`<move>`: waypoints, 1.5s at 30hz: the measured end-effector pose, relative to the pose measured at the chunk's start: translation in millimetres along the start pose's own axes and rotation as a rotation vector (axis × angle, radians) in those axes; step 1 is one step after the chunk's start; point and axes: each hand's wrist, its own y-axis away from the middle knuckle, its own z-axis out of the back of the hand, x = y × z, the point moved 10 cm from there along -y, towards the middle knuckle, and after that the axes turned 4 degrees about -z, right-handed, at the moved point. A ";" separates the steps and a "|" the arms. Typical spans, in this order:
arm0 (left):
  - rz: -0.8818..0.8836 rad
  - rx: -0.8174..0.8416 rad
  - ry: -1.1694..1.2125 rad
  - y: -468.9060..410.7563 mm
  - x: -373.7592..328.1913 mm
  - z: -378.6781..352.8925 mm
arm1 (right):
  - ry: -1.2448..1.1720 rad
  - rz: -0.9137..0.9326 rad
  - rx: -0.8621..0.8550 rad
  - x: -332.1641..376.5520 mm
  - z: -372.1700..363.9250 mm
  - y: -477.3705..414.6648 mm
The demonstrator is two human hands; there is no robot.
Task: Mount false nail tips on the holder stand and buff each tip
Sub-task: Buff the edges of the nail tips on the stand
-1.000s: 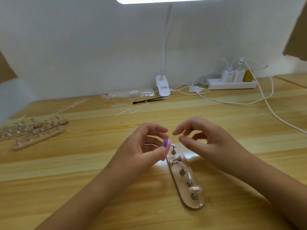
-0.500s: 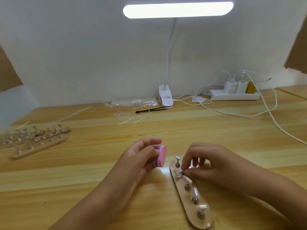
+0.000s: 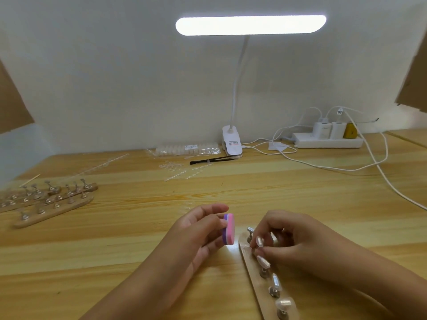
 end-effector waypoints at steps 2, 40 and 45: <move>-0.001 0.001 0.001 1.3 -0.2 -2.2 | 0.011 0.000 0.008 0.9 -1.2 0.2; -0.837 0.337 -1.337 44.1 -37.6 -64.5 | -0.711 -0.043 -0.147 4.3 39.2 2.5; -0.930 0.394 -1.372 49.3 -33.2 -72.4 | -0.690 -0.067 -0.133 3.4 34.6 1.9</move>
